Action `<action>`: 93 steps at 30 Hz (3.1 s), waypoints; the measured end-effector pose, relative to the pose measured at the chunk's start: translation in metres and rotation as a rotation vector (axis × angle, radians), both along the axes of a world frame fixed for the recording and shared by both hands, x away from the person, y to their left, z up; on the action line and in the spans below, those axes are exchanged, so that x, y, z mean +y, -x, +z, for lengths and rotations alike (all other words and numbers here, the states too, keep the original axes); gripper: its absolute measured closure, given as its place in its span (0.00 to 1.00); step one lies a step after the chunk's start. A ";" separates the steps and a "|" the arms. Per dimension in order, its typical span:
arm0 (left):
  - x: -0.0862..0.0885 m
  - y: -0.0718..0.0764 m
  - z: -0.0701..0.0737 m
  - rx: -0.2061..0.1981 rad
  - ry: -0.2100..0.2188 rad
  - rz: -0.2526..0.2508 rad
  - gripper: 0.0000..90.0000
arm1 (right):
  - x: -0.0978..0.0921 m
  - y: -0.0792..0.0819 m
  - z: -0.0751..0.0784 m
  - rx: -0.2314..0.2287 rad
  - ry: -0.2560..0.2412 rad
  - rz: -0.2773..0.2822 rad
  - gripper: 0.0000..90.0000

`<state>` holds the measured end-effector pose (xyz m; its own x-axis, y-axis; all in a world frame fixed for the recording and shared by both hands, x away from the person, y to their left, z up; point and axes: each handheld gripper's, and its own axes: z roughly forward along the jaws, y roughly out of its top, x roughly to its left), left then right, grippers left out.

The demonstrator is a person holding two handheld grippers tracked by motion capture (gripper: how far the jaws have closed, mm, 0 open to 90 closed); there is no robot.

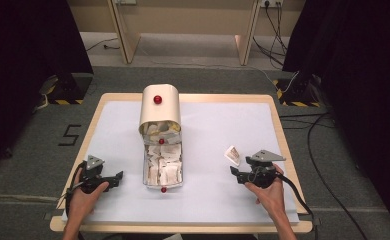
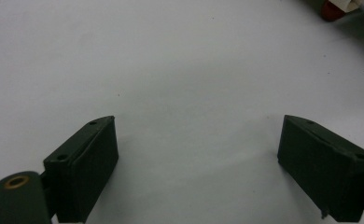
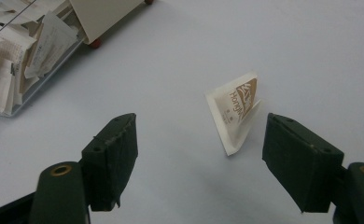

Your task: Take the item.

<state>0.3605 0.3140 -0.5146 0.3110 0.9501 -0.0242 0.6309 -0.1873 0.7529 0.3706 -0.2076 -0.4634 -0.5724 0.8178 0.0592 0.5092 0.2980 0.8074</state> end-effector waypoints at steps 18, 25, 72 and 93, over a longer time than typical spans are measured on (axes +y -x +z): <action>0.000 0.000 0.000 0.000 0.000 0.000 0.13 | 0.008 0.015 -0.006 -0.004 0.035 0.052 0.23; 0.000 0.000 0.000 -0.002 0.003 0.002 0.13 | 0.009 0.020 -0.009 -0.001 0.064 0.064 0.22; 0.000 0.000 0.000 0.000 0.000 0.000 0.13 | -0.002 0.048 -0.028 0.082 0.090 0.106 0.23; 0.000 0.000 0.000 0.001 -0.001 0.000 0.13 | -0.006 0.064 -0.042 0.051 0.130 0.155 0.17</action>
